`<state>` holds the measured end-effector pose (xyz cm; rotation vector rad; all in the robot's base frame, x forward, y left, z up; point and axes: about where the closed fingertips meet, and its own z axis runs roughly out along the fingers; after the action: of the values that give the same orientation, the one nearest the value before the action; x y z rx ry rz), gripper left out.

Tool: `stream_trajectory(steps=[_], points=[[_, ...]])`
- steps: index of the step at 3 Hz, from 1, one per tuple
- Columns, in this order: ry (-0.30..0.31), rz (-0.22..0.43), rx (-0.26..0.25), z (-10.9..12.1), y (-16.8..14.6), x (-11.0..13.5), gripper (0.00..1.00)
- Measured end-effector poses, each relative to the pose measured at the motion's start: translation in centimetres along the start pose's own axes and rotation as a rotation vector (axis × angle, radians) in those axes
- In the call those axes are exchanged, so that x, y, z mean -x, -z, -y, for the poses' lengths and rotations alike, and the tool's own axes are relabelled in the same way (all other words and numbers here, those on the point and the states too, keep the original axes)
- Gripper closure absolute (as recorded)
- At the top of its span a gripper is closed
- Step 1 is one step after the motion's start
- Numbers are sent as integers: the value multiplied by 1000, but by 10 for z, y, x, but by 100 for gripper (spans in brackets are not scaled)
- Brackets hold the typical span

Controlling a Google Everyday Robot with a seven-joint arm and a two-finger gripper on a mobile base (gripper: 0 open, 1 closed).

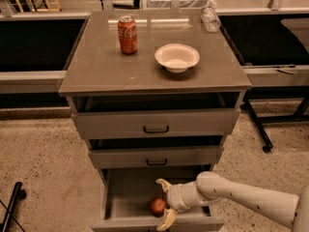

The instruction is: Pick apple from bottom drawer and place on counter

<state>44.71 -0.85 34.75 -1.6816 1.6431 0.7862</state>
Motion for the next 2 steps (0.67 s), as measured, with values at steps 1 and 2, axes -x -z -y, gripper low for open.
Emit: stream_trajectory(steps=[1, 2], points=[[0, 0, 0, 0, 0, 0, 0], [-48, 25, -65, 8, 2, -42, 0]])
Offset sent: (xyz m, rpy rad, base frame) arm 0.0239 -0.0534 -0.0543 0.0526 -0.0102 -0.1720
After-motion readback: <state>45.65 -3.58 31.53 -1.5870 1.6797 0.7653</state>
